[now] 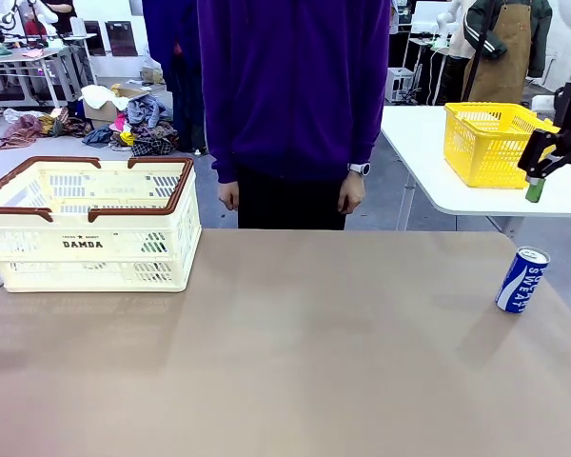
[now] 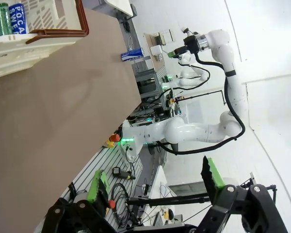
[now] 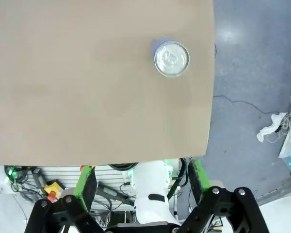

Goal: Place the drinks into the Shopping basket.
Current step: Pick up one drink and place it into the Shopping basket.

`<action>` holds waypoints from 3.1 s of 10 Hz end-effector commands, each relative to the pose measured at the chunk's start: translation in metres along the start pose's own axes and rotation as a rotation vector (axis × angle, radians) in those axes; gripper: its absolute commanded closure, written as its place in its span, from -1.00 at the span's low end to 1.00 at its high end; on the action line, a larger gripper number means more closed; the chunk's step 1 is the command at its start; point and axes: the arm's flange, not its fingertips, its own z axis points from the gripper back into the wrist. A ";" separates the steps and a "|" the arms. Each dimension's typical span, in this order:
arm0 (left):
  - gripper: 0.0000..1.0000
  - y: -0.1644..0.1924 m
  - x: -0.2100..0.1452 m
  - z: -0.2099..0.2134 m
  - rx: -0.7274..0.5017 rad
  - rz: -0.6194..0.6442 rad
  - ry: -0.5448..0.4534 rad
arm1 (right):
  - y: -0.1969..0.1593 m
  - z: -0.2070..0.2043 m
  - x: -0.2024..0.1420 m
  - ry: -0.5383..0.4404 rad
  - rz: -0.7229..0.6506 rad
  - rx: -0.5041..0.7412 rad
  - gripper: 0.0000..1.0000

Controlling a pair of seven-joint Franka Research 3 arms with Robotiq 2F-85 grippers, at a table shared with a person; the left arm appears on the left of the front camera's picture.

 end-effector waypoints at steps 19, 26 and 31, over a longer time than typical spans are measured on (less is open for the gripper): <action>-1.00 -0.002 -0.002 0.000 -0.004 0.005 0.001 | -0.053 -0.134 0.085 -0.026 0.253 -0.043 -1.00; -1.00 -0.002 -0.002 0.000 -0.004 0.005 0.001 | -0.046 -0.164 0.094 0.030 0.267 -0.010 -1.00; -1.00 -0.002 -0.002 0.000 -0.004 0.005 0.001 | -0.044 -0.165 0.092 0.002 0.276 -0.015 1.00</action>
